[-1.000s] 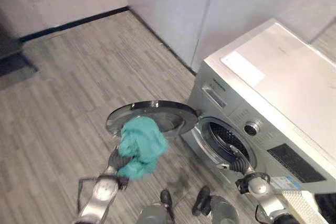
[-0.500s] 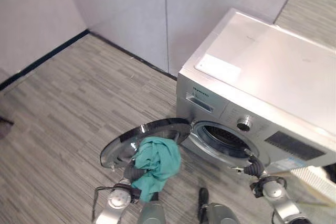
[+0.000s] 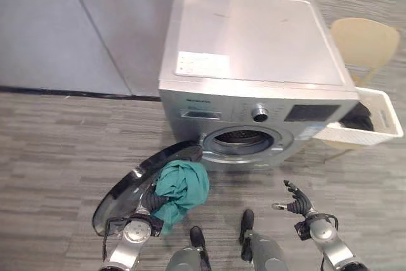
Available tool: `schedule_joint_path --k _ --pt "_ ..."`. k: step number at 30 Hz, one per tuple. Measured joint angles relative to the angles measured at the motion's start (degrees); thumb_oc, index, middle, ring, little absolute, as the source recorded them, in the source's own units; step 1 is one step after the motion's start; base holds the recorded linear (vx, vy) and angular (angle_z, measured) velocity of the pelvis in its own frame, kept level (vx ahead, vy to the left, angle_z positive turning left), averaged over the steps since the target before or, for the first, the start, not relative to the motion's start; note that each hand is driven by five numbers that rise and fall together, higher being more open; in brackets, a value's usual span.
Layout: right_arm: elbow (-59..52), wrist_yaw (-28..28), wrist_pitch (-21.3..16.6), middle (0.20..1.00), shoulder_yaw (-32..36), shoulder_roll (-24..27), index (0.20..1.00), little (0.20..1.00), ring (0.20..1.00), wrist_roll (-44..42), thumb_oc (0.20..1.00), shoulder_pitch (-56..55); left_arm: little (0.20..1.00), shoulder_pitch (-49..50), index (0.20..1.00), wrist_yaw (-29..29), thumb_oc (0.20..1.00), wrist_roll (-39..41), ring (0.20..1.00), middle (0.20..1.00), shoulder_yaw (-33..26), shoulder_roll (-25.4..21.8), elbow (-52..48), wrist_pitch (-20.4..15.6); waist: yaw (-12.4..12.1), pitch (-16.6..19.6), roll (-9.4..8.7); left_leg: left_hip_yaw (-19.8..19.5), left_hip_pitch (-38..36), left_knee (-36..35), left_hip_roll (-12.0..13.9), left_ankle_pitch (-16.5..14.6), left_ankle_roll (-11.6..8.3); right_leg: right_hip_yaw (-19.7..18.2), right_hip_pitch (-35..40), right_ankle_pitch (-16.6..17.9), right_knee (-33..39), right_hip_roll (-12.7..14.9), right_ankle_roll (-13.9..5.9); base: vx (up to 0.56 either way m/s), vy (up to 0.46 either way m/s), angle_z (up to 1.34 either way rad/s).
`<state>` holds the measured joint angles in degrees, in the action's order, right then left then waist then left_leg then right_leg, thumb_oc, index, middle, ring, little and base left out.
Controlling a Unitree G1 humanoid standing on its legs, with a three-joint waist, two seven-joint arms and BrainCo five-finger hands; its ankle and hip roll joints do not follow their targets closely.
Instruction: Grab the laundry basket,head to the washer,open it,put in the laundry and shut it.
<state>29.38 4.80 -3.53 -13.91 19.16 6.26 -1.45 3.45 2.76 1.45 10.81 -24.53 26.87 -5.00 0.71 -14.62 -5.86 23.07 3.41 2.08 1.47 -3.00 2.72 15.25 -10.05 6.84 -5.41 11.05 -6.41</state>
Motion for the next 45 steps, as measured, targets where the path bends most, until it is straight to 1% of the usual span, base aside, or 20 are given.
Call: schedule_joint_path --k 3,6,7,8,9,10,12,15,17,18,19,23,25,26,30,32,34,38,42,45 --pt "0.2 0.1 0.0 1.000 0.0 0.0 1.000 1.000 1.000 0.0 1.000 0.2 0.200 0.4 0.200 0.1 0.200 0.0 0.200 0.200 0.0 0.0 0.1 0.1 -0.6 0.1 -0.28 -0.2 -0.3 -1.2 0.0 0.8 -0.53 0.5 1.5 0.2 3.9 0.9 -0.39 0.17 -0.181 -0.53" --pt "0.7 0.1 0.0 1.000 0.0 -0.1 1.000 1.000 1.000 0.0 1.000 -0.2 0.200 0.2 0.200 0.9 0.200 0.1 0.200 0.200 -0.1 1.0 1.0 0.1 1.2 -0.8 1.21 -1.6 -0.9 -1.4 1.4 1.2 -1.23 -0.5 1.0 0.3 5.1 1.0 -0.55 0.20 -0.218 0.08" --pt "1.0 0.0 0.1 1.000 -0.1 -0.1 1.000 1.000 1.000 0.0 1.000 -1.4 0.200 0.2 0.200 0.9 0.200 0.1 0.200 0.200 -0.1 1.5 1.0 0.1 1.0 -0.6 0.66 -2.4 -2.4 -2.6 1.4 1.8 -2.88 -1.7 1.5 1.0 6.3 1.4 -0.64 0.22 -0.416 0.37" --pt "1.5 0.0 0.2 1.000 0.1 0.2 1.000 1.000 1.000 0.0 1.000 -1.4 0.200 0.2 0.200 1.0 0.200 0.1 0.200 0.200 0.0 2.5 1.0 0.1 1.1 -0.6 1.88 -3.3 -3.4 -3.5 2.8 2.3 -3.89 -1.2 2.7 1.4 6.5 0.0 -0.02 0.27 -0.397 0.24" --pt "1.7 0.0 0.0 1.000 0.0 0.8 1.000 1.000 1.000 0.0 1.000 -1.4 0.200 1.8 0.200 0.9 0.200 0.2 0.200 0.200 -0.1 3.5 0.0 -0.1 1.1 -0.4 3.47 -3.7 -3.8 -3.2 5.7 4.1 -6.22 0.6 3.8 0.0 6.4 -3.1 1.77 0.25 -0.421 0.19" --pt "1.3 0.1 0.0 1.000 0.2 1.4 1.000 1.000 1.000 0.0 1.000 -1.4 0.200 1.8 0.200 0.9 0.200 0.4 0.200 0.200 0.0 4.2 0.0 0.0 1.0 -0.4 4.07 -4.7 -3.4 -2.2 7.2 3.7 -6.37 1.0 4.4 -1.0 6.6 -4.3 2.92 0.22 -0.268 0.08" --pt "0.9 0.2 -0.1 1.000 0.3 2.8 1.000 1.000 1.000 -0.1 1.000 -1.1 0.200 2.1 0.200 0.8 0.200 0.7 0.200 0.200 0.3 4.8 0.0 0.1 0.7 -0.4 4.25 -5.8 -3.3 -0.6 9.4 4.3 -6.44 1.5 5.4 -2.1 6.9 -7.0 4.43 0.12 -0.247 0.05" --pt "0.4 0.7 -0.4 1.000 2.7 4.6 1.000 1.000 1.000 -0.1 1.000 -0.1 0.200 2.1 0.200 0.8 0.200 0.7 0.200 0.200 0.7 5.0 0.1 0.1 0.5 -0.3 3.76 -8.8 -0.4 6.4 12.3 5.9 -6.42 2.2 6.5 -2.9 6.8 -9.1 6.62 -0.01 -0.159 -0.04" --pt "0.5 1.4 -0.4 1.000 2.8 5.5 1.000 1.000 1.000 -0.2 1.000 0.2 0.200 1.3 0.200 0.9 0.200 0.7 0.200 0.200 0.7 5.3 0.1 0.1 0.7 -0.4 3.65 -11.6 3.2 10.5 12.0 8.2 -7.22 2.9 6.2 -3.6 6.4 -8.8 7.68 0.07 -0.077 0.16" --pt "0.6 1.5 -0.4 1.000 3.4 6.0 1.000 1.000 1.000 -0.3 1.000 0.1 0.200 -0.1 0.200 1.0 0.200 0.7 0.200 0.200 0.8 6.0 0.2 0.0 0.7 -0.8 3.02 -15.4 5.5 11.6 9.8 5.9 -9.37 3.1 6.2 -4.0 6.7 -7.8 8.33 0.07 -0.036 0.24" --pt "0.8 1.5 -0.4 1.000 3.4 6.0 1.000 1.000 1.000 -0.3 1.000 0.2 0.200 -0.6 0.200 1.1 0.200 0.8 0.200 0.200 0.7 6.2 0.3 0.0 0.6 -0.9 2.68 -15.8 5.7 9.2 7.9 5.5 -9.71 3.0 6.4 -4.0 6.9 -7.3 8.34 0.06 -0.014 0.14" --pt "1.0 1.7 -0.4 1.000 3.1 5.4 1.000 1.000 1.000 -0.7 1.000 0.4 0.200 -1.7 0.200 2.1 0.200 1.3 0.200 0.200 0.4 6.3 1.7 0.0 0.2 -1.3 3.59 -15.4 7.4 3.7 4.4 6.9 -8.39 2.8 6.7 -4.5 7.3 -9.0 8.98 0.03 0.022 -0.08" --pt "0.9 1.7 -0.5 1.000 2.6 5.5 1.000 1.000 1.000 -0.7 1.000 0.9 0.200 -2.0 0.200 2.3 0.200 2.6 0.200 0.200 0.1 6.3 2.4 0.0 -1.3 -1.8 4.22 -15.9 6.6 1.4 4.8 8.3 -7.29 0.5 6.0 -4.6 6.3 -10.7 8.84 0.00 0.079 -0.56" --pt "1.1 1.9 -0.5 1.000 2.5 5.1 1.000 1.000 1.000 -0.7 1.000 1.2 0.200 -2.0 0.200 2.5 0.200 2.8 0.200 0.200 0.1 6.0 2.7 0.1 -1.6 -2.1 4.25 -15.2 6.1 1.1 5.4 7.2 -6.02 -0.2 5.7 -4.9 5.5 -11.2 8.42 -0.08 0.095 -0.54" --pt "1.3 2.6 -0.5 1.000 1.9 4.2 1.000 1.000 1.000 -0.8 1.000 3.0 0.200 -7.5 0.200 4.6 0.200 3.0 0.200 0.200 0.4 4.4 3.5 0.1 -1.0 -4.9 2.33 -14.0 10.3 4.0 3.4 6.1 -4.67 -1.7 -3.6 -9.9 -7.5 -7.6 6.54 -0.07 0.088 -0.09" --pt "1.5 2.7 -0.4 1.000 1.0 4.2 1.000 1.000 1.000 -2.0 1.000 7.3 0.200 -13.2 0.200 6.7 0.200 5.2 0.200 0.200 0.3 2.9 3.7 0.1 -1.0 -9.3 1.27 -12.4 16.7 12.7 2.0 2.0 -3.26 -4.4 -12.3 -14.2 -19.6 -4.1 6.66 -0.08 0.055 -0.22" --pt "0.6 3.2 -0.4 1.000 0.7 4.2 1.000 1.000 1.000 -2.6 1.000 8.9 0.200 -15.6 0.200 8.0 0.200 5.5 0.200 0.200 0.1 2.9 3.5 0.0 -0.7 -10.0 1.49 -11.8 20.7 17.1 2.1 0.3 -2.89 -5.4 -16.1 -15.1 -23.0 -3.8 6.23 -0.08 0.032 -0.19" --pt "-2.4 6.3 -0.6 1.000 0.5 4.1 1.000 1.000 1.000 -3.2 1.000 14.9 0.200 -22.6 0.200 11.3 0.200 8.1 0.200 0.200 -0.3 1.5 1.8 -0.5 0.4 -13.4 0.94 -11.1 35.7 36.3 5.2 -7.0 -1.37 -7.6 -30.3 -19.7 -38.1 -3.2 7.22 -0.09 0.019 -0.19" --pt "-4.3 8.4 -1.1 1.000 -0.1 3.7 1.000 1.000 1.000 -5.3 1.000 20.1 0.200 -31.5 0.200 14.5 0.200 11.5 0.200 0.200 0.3 0.9 2.9 -0.7 1.4 -14.6 0.84 -11.0 47.4 48.3 8.2 -10.8 -0.68 -9.1 -42.2 -21.7 -47.9 -4.4 8.04 -0.06 0.017 -0.27" --pt "-6.7 10.0 -1.9 1.000 0.1 3.9 1.000 1.000 1.000 -7.4 1.000 23.8 0.200 -42.1 0.200 17.4 0.200 11.9 0.200 0.200 0.8 -3.6 3.8 -1.1 3.6 -15.8 0.81 -11.4 57.1 58.3 10.5 -13.9 0.37 -10.4 -52.2 -24.1 -57.3 -5.0 9.30 0.00 0.007 -0.24"
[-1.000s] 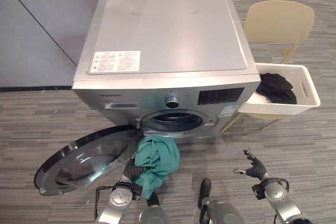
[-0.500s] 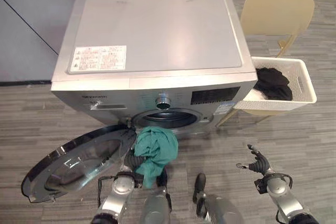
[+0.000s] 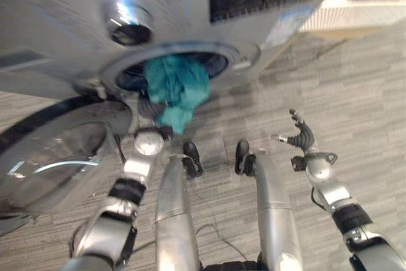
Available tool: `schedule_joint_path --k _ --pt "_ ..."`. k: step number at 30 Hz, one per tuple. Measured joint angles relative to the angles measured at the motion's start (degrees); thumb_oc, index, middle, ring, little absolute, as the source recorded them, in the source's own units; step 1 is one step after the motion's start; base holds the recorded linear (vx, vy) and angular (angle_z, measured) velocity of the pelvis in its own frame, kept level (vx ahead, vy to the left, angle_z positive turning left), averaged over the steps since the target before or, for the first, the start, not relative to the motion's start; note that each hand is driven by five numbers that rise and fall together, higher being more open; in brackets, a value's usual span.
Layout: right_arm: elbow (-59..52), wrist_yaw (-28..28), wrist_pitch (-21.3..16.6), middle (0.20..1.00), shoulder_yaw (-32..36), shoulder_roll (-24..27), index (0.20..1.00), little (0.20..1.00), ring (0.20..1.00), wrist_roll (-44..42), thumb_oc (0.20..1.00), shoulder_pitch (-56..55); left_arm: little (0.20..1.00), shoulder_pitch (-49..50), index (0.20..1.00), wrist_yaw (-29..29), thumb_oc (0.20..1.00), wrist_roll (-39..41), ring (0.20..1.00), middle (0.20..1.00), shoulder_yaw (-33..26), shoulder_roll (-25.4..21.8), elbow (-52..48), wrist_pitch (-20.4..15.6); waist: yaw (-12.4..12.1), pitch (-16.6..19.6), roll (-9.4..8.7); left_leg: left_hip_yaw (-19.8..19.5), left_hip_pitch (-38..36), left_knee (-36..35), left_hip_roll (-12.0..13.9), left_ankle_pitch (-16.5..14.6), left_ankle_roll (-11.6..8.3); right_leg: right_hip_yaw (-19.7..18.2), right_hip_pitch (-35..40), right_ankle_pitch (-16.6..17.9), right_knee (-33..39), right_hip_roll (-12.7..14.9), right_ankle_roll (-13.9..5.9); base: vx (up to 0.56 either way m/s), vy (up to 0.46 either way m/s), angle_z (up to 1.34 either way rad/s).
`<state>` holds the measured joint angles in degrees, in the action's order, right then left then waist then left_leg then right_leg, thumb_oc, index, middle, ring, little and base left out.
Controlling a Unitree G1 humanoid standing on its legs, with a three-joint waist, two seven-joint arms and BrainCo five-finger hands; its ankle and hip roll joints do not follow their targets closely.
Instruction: Grab the laundry basket,head to the washer,open it,put in the laundry and shut it.
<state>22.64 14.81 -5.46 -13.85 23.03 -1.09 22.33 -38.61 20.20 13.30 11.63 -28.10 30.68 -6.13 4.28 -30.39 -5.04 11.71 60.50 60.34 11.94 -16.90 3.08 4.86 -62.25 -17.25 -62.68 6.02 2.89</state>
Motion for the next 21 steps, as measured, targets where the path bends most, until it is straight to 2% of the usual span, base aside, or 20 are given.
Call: schedule_joint_path --k 2,6,10,11,12,16,19,21 --pt "-0.4 0.3 -1.0 1.000 -0.1 0.0 1.000 1.000 1.000 -0.6 1.000 0.9 0.200 -5.3 0.200 1.2 0.200 0.1 0.200 0.200 -0.4 -2.0 2.0 -0.1 0.6 -1.5 0.26 -0.1 2.5 3.0 1.1 -0.6 0.04 -0.4 -2.9 -0.6 -2.7 -0.4 0.05 0.01 -0.005 -0.18" --pt "-4.1 0.3 -3.2 1.000 0.0 1.5 1.000 1.000 1.000 -1.8 1.000 -1.0 0.200 -17.9 0.200 4.7 0.200 1.9 0.200 0.200 -0.2 -8.5 6.8 -0.1 2.4 -1.6 0.51 -1.7 10.2 7.6 1.6 -0.8 0.11 -0.2 -10.4 -1.2 -7.5 -0.9 0.81 0.05 -0.008 -0.03" --pt "-4.2 0.0 -5.4 1.000 -0.2 3.3 1.000 1.000 1.000 -2.2 1.000 -1.6 0.200 -27.1 0.200 9.7 0.200 0.8 0.200 0.200 4.2 -15.8 9.3 -0.1 2.9 -1.5 1.22 -3.0 13.8 9.3 1.9 -0.9 0.06 0.4 -13.6 -1.5 -9.1 -1.4 1.35 0.01 -0.003 0.00" --pt "-4.1 0.0 -5.6 1.000 -0.1 3.6 1.000 1.000 1.000 -2.3 1.000 -1.8 0.435 -27.9 0.435 10.7 0.435 -0.3 0.435 0.435 4.3 -16.3 9.3 -0.2 2.8 -1.4 1.60 -3.2 14.1 9.4 1.9 -0.9 0.06 0.7 -13.7 -1.5 -9.1 -1.4 1.52 0.00 0.000 0.00" --pt "-4.2 -0.2 -6.2 1.000 -0.2 4.0 1.000 1.000 1.000 -2.5 1.000 -1.8 1.000 -29.2 1.000 11.9 1.000 -1.5 1.000 1.000 5.4 -17.3 10.3 -0.2 2.9 -1.4 1.71 -3.4 14.1 9.3 2.1 -0.9 -0.11 0.9 -13.7 -1.7 -9.0 -1.5 1.83 0.00 0.000 0.00" --pt "-5.8 -1.3 -8.1 1.000 -0.1 7.8 1.000 1.000 1.000 -4.0 1.000 -2.3 1.000 -40.1 1.000 11.6 1.000 -7.7 1.000 1.000 18.8 -24.4 20.6 0.8 2.4 -1.3 1.97 -4.3 15.9 9.8 2.3 -0.9 -0.29 1.6 -15.1 -1.4 -9.2 -2.0 2.26 0.00 -0.013 -0.02" --pt "-6.0 -2.3 -8.1 1.000 0.6 9.1 1.000 1.000 1.000 -4.2 1.000 -3.1 1.000 -43.0 1.000 8.3 1.000 -12.3 1.000 1.000 23.0 -24.8 23.2 2.1 1.3 -0.9 2.66 -5.0 16.1 9.7 2.2 -0.8 -0.53 2.3 -14.7 -1.7 -9.1 -1.8 2.68 0.00 -0.033 0.05" --pt "-6.1 -3.6 -8.2 1.000 1.0 9.1 1.000 1.000 1.000 -4.3 1.000 -3.2 1.000 -42.8 1.000 4.9 1.000 -14.7 1.000 1.000 23.6 -23.7 23.3 2.5 0.3 -0.9 2.75 -5.8 16.1 9.6 1.9 -0.6 -0.84 2.9 -14.4 -1.9 -9.1 -1.8 3.05 -0.02 -0.040 0.11"
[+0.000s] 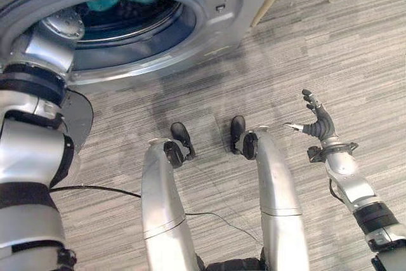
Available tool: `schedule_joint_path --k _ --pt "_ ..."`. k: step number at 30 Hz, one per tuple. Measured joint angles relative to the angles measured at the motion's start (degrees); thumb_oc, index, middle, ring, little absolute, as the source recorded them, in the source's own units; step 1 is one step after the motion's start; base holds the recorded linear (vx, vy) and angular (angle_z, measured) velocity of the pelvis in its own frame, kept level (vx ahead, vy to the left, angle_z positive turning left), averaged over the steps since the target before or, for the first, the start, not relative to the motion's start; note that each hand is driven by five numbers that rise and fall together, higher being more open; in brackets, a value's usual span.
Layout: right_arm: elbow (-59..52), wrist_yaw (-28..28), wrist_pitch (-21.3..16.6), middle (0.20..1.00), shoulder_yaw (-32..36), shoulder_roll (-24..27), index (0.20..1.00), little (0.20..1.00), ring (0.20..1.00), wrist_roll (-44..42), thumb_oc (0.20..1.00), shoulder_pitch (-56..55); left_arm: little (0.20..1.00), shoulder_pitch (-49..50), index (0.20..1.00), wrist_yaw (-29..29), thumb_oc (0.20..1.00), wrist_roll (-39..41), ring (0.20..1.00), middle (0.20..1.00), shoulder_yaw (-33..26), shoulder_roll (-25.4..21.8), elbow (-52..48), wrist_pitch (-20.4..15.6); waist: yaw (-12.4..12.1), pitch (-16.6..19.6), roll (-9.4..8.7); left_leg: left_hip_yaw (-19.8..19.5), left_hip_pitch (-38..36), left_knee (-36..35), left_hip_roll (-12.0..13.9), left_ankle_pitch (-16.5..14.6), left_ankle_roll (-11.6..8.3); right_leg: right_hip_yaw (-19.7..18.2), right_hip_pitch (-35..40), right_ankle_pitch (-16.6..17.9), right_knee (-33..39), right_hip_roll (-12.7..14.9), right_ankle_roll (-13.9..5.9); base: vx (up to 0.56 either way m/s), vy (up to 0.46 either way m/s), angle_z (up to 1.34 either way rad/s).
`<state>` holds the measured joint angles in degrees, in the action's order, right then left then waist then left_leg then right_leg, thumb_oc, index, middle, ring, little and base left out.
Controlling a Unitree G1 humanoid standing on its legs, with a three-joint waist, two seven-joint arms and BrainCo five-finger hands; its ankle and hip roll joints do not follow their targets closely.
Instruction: Grab the laundry basket,head to the washer,open it,put in the laundry and shut it.
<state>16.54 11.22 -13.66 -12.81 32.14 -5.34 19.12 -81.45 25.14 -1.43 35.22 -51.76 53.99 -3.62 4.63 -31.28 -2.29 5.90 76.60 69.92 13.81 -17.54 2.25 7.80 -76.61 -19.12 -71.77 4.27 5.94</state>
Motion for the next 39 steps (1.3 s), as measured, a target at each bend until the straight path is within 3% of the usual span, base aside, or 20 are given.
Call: schedule_joint_path --k 3,7,11,13,14,15,16,18,20,27,31,36,39 --pt "0.0 -0.8 0.0 1.000 1.0 0.2 1.000 1.000 1.000 -0.1 1.000 -0.1 1.000 0.2 1.000 -4.8 1.000 -4.6 1.000 1.000 1.0 0.7 0.2 1.3 -0.1 0.2 0.21 -0.9 -1.1 -1.1 -1.0 0.6 -0.56 0.9 1.5 -0.2 0.3 1.0 0.34 -0.03 -0.021 0.16" --pt "0.0 -1.5 -0.1 1.000 1.3 0.4 1.000 1.000 1.000 -0.3 1.000 -0.1 1.000 3.5 1.000 -5.2 1.000 -6.0 1.000 1.000 0.0 1.4 -2.8 1.2 -0.3 0.7 0.57 -1.4 -1.3 -2.0 -1.5 1.1 -0.48 1.2 2.0 -0.3 0.7 1.3 0.47 -0.03 -0.021 0.10" --pt "0.3 -1.4 0.1 1.000 1.2 -0.2 1.000 1.000 1.000 -0.3 1.000 -1.0 1.000 16.5 1.000 -5.2 1.000 -5.7 1.000 1.000 -8.0 2.7 -11.6 0.8 -0.3 1.4 0.74 -1.4 -4.6 -4.8 -2.0 1.8 -1.10 1.6 5.3 -0.2 2.9 1.6 0.30 -0.05 -0.006 0.06" --pt "1.1 -1.2 0.1 1.000 1.2 -1.6 1.000 1.000 1.000 -0.2 1.000 -1.5 1.000 26.3 1.000 -5.2 1.000 -3.6 1.000 1.000 -16.0 6.9 -16.5 -0.3 0.0 2.0 0.67 -1.1 -7.8 -8.1 -2.5 2.6 -1.32 1.6 8.1 0.1 5.8 1.6 -0.14 -0.06 0.005 0.11" --pt "2.7 -1.0 0.2 1.000 0.9 -3.9 1.000 1.000 1.000 0.1 1.000 -3.8 1.000 34.6 1.000 -5.4 1.000 -1.0 1.000 1.000 -18.6 11.4 -17.8 -0.7 -0.6 6.9 0.94 -1.0 -7.3 -10.3 -2.9 3.2 -1.41 1.9 7.6 0.1 7.5 1.7 -0.34 -0.09 0.008 0.15" --pt "5.7 0.2 1.6 1.000 1.7 -6.7 1.000 1.000 1.000 0.3 1.000 -4.9 1.000 46.0 1.000 -6.0 1.000 3.3 1.000 1.000 -27.6 19.9 -23.6 -1.3 -1.5 8.5 0.99 -0.6 -10.3 -14.1 -3.1 4.1 -2.24 2.4 10.4 0.8 10.8 1.7 -0.43 -0.07 0.014 0.18" --pt "7.1 0.6 2.7 1.000 1.1 -7.4 1.000 1.000 1.000 0.4 1.000 -5.5 1.000 51.6 1.000 -6.2 1.000 6.0 1.000 1.000 -29.6 24.5 -26.0 -1.5 -1.6 8.6 0.93 -0.2 -13.3 -16.9 -3.6 5.1 -2.43 2.4 13.1 1.9 13.3 1.7 -0.25 -0.06 0.019 0.19" --pt "7.9 0.8 3.9 1.000 0.1 -8.2 1.000 1.000 1.000 1.0 1.000 -7.6 1.000 61.4 1.000 -8.2 1.000 9.8 1.000 1.000 -26.3 26.6 -26.5 -1.2 -3.4 8.8 1.06 -0.4 -19.2 -21.1 -4.6 5.9 -3.05 2.9 19.1 2.1 16.8 1.8 -0.39 -0.04 0.032 0.18" --pt "10.2 0.9 5.2 1.000 0.6 -8.6 1.000 1.000 1.000 2.2 1.000 -7.6 1.000 68.2 1.000 -9.4 1.000 10.8 1.000 1.000 -27.4 30.0 -27.8 -1.6 -3.9 8.8 1.10 0.4 -25.5 -26.5 -5.5 7.3 -3.25 2.6 24.8 2.9 21.0 1.9 -1.70 0.00 0.015 0.15" --pt "15.3 -0.3 5.7 1.000 1.0 -9.7 1.000 1.000 1.000 3.1 1.000 -10.2 1.000 76.8 1.000 -14.1 1.000 12.6 1.000 1.000 -26.4 31.0 -27.8 -3.7 -4.5 9.3 1.08 1.7 -48.5 -46.4 -8.3 13.4 -3.12 3.3 46.2 6.3 37.3 1.8 -4.32 0.07 -0.014 0.07" --pt "18.3 -1.6 6.5 1.000 1.3 -11.8 1.000 1.000 1.000 2.9 1.000 -16.2 1.000 80.9 1.000 -16.6 1.000 12.6 1.000 1.000 -26.0 32.3 -23.8 -3.8 -4.3 13.7 0.89 1.9 -59.1 -58.2 -8.8 17.9 -3.87 4.8 56.0 9.3 46.9 0.6 -4.45 0.08 -0.037 0.08" --pt "18.8 -2.0 6.5 1.000 3.7 -13.5 1.000 1.000 1.000 1.9 1.000 -19.3 1.000 84.2 1.000 -18.3 1.000 12.4 1.000 1.000 -26.3 32.1 -21.2 -3.4 -3.2 16.7 0.77 2.2 -65.9 -64.4 -8.7 19.3 -3.95 5.2 62.7 10.4 52.8 -0.6 -4.69 0.15 -0.024 -0.01" --pt "20.5 -2.8 6.6 1.000 6.2 -13.9 1.000 1.000 1.000 0.8 1.000 -20.7 1.000 87.3 1.000 -19.5 1.000 12.4 1.000 1.000 -29.3 33.7 -18.5 -3.3 -3.1 19.4 1.19 2.9 -73.6 -69.0 -8.4 19.8 -4.12 4.8 70.8 11.4 59.4 -2.1 -5.68 0.15 0.031 -0.10"
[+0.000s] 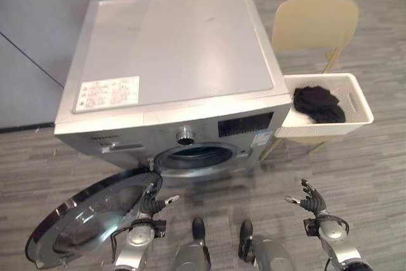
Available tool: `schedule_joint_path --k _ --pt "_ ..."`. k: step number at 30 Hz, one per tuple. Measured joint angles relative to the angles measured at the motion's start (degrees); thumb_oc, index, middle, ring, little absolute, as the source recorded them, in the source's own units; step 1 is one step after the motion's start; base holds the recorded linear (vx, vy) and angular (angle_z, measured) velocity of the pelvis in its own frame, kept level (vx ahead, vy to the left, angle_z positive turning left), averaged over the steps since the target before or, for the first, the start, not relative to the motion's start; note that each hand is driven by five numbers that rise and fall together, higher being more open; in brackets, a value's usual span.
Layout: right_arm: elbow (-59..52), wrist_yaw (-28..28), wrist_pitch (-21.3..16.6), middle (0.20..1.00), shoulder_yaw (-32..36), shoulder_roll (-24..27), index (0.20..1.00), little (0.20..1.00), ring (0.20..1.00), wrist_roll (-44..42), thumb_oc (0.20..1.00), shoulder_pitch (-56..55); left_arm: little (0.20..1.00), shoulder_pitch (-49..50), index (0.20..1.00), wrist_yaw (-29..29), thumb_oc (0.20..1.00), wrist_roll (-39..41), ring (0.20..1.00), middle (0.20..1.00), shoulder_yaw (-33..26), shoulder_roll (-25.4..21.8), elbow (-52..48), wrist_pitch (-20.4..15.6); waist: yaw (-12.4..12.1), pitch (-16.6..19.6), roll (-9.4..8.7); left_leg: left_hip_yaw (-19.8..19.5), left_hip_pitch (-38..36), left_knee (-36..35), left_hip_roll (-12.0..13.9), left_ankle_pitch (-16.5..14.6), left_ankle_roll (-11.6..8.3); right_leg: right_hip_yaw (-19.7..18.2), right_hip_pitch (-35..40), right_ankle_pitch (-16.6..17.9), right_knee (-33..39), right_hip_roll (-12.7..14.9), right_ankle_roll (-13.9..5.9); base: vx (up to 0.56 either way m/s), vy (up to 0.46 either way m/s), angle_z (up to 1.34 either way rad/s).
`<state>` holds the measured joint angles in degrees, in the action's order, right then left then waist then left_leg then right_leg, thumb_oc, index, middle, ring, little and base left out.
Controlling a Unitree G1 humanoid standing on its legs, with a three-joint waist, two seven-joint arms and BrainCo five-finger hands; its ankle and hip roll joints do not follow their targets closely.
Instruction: Grab the laundry basket,head to the washer,open it,put in the laundry and shut it.
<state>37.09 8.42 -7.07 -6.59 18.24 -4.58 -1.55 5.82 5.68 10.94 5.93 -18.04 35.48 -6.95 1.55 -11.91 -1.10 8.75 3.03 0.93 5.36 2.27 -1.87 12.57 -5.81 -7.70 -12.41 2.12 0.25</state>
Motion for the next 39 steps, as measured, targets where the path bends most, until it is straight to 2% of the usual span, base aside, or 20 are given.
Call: schedule_joint_path --k 2,6,9,13,16,17,19,20,21,22,24,25,26,29,32,34,35,36,37,39 --pt "0.1 0.0 0.0 1.000 0.4 0.2 1.000 1.000 1.000 -0.5 1.000 -1.5 1.000 1.1 1.000 -0.2 1.000 0.0 1.000 1.000 0.0 -0.3 0.6 0.0 -0.1 3.1 -0.18 -0.3 -0.3 -0.2 -0.3 -0.1 0.00 -0.5 0.1 0.0 1.0 0.1 -0.16 0.11 0.091 -0.09" --pt "2.5 -1.2 0.4 1.000 1.4 0.0 1.000 1.000 1.000 -1.1 1.000 -0.7 1.000 1.4 1.000 -1.0 1.000 -0.1 1.000 1.000 1.1 0.3 2.3 0.4 -0.3 4.0 0.64 -4.8 -2.4 -1.2 -1.1 -0.1 0.03 -2.1 2.8 2.2 4.5 -0.1 -0.64 0.14 0.140 -0.24" --pt "2.5 -1.2 0.6 1.000 2.1 -0.4 1.000 1.000 1.000 -2.2 1.000 -2.0 1.000 1.0 1.000 -1.7 1.000 -0.5 1.000 1.000 2.6 0.8 3.3 1.1 0.2 5.9 1.81 -2.4 -5.3 -4.1 -1.9 -0.4 0.37 -5.9 3.7 4.4 7.2 0.0 -2.21 0.02 0.194 -0.59" --pt "2.1 -1.2 1.0 1.000 1.6 -2.3 1.000 1.000 1.000 -3.4 1.000 -2.4 1.000 0.0 1.000 -2.5 1.000 -1.0 1.000 1.000 7.2 0.5 2.4 1.2 0.7 5.6 0.78 5.3 -5.1 -3.9 -4.0 -1.6 2.13 -14.6 -0.4 8.8 9.1 0.5 -4.56 -0.08 0.145 -1.28" --pt "2.2 -1.2 1.2 1.000 1.2 -4.0 1.000 1.000 1.000 -4.7 1.000 -1.9 1.000 -0.5 1.000 -2.6 1.000 -1.0 1.000 1.000 7.0 -0.6 1.0 1.2 1.4 5.3 -0.68 13.0 -4.9 -3.8 -3.9 -2.0 2.65 -13.7 -3.6 9.0 9.9 2.5 -4.92 -0.07 0.013 -1.25" --pt "2.1 -1.2 1.2 1.000 0.7 -4.3 1.000 1.000 1.000 -4.9 1.000 -1.7 1.000 -0.8 1.000 -2.6 1.000 -1.0 1.000 1.000 6.9 -0.9 0.9 1.2 1.3 5.2 -0.47 16.7 -4.3 -3.8 -3.0 -2.0 2.68 -10.5 -4.6 9.1 9.9 3.4 -4.93 0.06 -0.027 -1.38" --pt "2.1 -1.2 1.4 1.000 -0.7 -4.6 1.000 1.000 1.000 -5.0 1.000 -1.3 1.000 -1.6 1.000 -2.3 1.000 -1.0 1.000 1.000 6.2 -1.3 0.7 1.1 -0.2 4.6 -0.01 21.4 -4.2 -3.3 -1.2 -2.6 2.80 4.6 -6.9 9.3 7.0 7.0 -5.23 0.06 -0.055 -1.52" --pt "2.3 -1.2 1.8 1.000 -1.0 -4.6 1.000 1.000 1.000 -4.9 1.000 -1.4 1.000 -1.3 1.000 -2.1 1.000 -1.1 1.000 1.000 5.7 -1.3 0.9 1.1 -0.5 4.5 0.14 25.5 -5.0 -2.9 -0.1 -2.6 2.39 16.5 -5.5 9.1 5.4 10.3 -4.95 0.06 -0.106 -1.55" --pt "2.2 -1.2 2.1 1.000 -1.6 -4.6 1.000 1.000 1.000 -4.8 1.000 -0.9 1.000 -1.1 1.000 -2.0 1.000 -1.2 1.000 1.000 5.2 -1.5 0.9 1.0 -1.7 4.4 0.32 28.0 -5.7 -2.5 0.9 -2.9 1.89 22.7 -4.8 9.0 3.4 12.1 -4.84 0.13 -0.103 -1.39" --pt "2.0 -1.2 1.9 1.000 -2.1 -4.6 1.000 1.000 1.000 -4.7 1.000 -0.8 1.000 -0.9 1.000 -2.0 1.000 -1.3 1.000 1.000 5.1 -1.6 0.9 1.0 -1.9 4.4 0.37 28.6 -5.8 -1.9 1.5 -3.9 1.79 25.4 -4.4 9.0 2.3 13.4 -4.85 0.16 -0.152 -1.13" --pt "1.7 -1.7 2.3 1.000 -2.9 -4.3 1.000 1.000 1.000 -4.3 1.000 -1.4 1.000 -1.1 1.000 -2.1 1.000 -3.1 1.000 1.000 4.4 -2.2 1.0 1.0 -0.5 4.3 -0.83 24.3 -5.2 -1.2 0.8 -4.4 0.06 18.0 -0.4 9.4 4.7 13.9 -6.10 0.13 -0.210 -0.42" --pt "1.8 -1.7 2.3 1.000 -2.9 -3.8 1.000 1.000 1.000 -4.3 1.000 -1.0 1.000 -1.4 1.000 -2.0 1.000 -3.2 1.000 1.000 4.2 -1.7 1.8 1.1 -0.6 3.8 -0.67 23.4 -5.2 -0.6 1.5 -4.3 -0.45 18.0 0.2 10.4 6.1 13.2 -7.12 0.13 -0.240 -0.16" --pt "0.8 -1.8 2.5 1.000 -2.9 -2.6 1.000 1.000 1.000 -4.3 1.000 -1.0 1.000 -1.8 1.000 -2.1 1.000 -3.2 1.000 1.000 4.6 -0.9 2.1 1.0 -0.2 3.4 0.85 21.6 -4.5 -0.7 2.5 -4.1 -1.50 16.5 0.1 9.9 6.3 11.3 -6.86 0.13 -0.267 -0.18" --pt "-1.6 -2.0 2.4 1.000 -2.8 0.1 1.000 1.000 1.000 -4.2 1.000 -1.9 1.000 -1.7 1.000 -2.1 1.000 -3.2 1.000 1.000 5.4 1.7 2.8 1.1 0.0 2.4 4.14 19.5 -3.4 1.5 5.3 -2.2 -2.61 15.6 0.3 8.6 7.3 6.9 -4.79 0.09 -0.253 -0.10" --pt "-1.6 -2.0 2.3 1.000 -2.0 0.9 1.000 1.000 1.000 -4.2 1.000 -2.9 1.000 -2.6 1.000 -2.1 1.000 -3.2 1.000 1.000 7.3 2.3 3.2 1.0 -0.4 1.7 3.29 10.8 2.3 13.8 10.0 -0.2 -2.97 15.1 1.8 6.8 8.7 3.7 -1.10 0.10 -0.244 -0.08" --pt "-1.8 -1.6 2.3 1.000 -1.8 1.1 1.000 1.000 1.000 -4.2 1.000 -2.7 1.000 -2.3 1.000 -2.2 1.000 -3.2 1.000 1.000 7.8 2.6 3.0 0.7 -0.7 0.9 2.25 5.1 5.1 18.6 10.5 0.9 -4.13 14.1 2.6 6.5 9.1 2.5 1.20 0.09 -0.089 -0.20" --pt "-1.9 -1.4 2.3 1.000 -1.7 1.1 1.000 1.000 1.000 -4.2 1.000 -2.2 1.000 -2.7 1.000 -2.3 1.000 -3.2 1.000 1.000 8.0 2.8 2.9 0.7 -0.8 0.0 1.02 -0.5 7.3 21.4 7.6 -1.6 -5.79 13.2 3.0 6.2 10.0 2.6 1.59 0.08 -0.049 -0.27" --pt "-2.0 -1.2 2.3 1.000 -1.7 1.1 1.000 1.000 1.000 -4.2 1.000 -1.8 1.000 -2.7 1.000 -2.3 1.000 -3.1 1.000 1.000 8.1 2.8 2.7 0.7 -1.3 -0.2 0.75 -2.9 8.5 20.5 4.7 -3.5 -5.96 12.4 3.2 6.2 10.8 2.6 1.30 0.09 -0.028 -0.39" --pt "-2.2 -1.2 2.3 1.000 -1.7 1.1 1.000 1.000 1.000 -4.2 1.000 -1.7 1.000 -2.8 1.000 -2.3 1.000 -3.1 1.000 1.000 8.4 2.9 2.7 0.7 -1.7 -0.7 -0.23 -3.6 9.9 17.5 1.7 -4.4 -5.22 12.1 3.2 6.8 11.6 2.6 1.90 0.19 -0.018 -0.40" --pt "-2.0 -1.2 2.3 1.000 -1.9 0.9 1.000 1.000 1.000 -4.2 1.000 -1.9 1.000 -2.9 1.000 -2.3 1.000 -3.2 1.000 1.000 8.3 2.9 2.7 0.7 -2.0 -1.3 0.53 -1.5 10.9 8.2 -2.4 -2.4 -3.86 12.1 6.2 7.0 15.2 0.9 1.65 0.26 0.017 -0.22"
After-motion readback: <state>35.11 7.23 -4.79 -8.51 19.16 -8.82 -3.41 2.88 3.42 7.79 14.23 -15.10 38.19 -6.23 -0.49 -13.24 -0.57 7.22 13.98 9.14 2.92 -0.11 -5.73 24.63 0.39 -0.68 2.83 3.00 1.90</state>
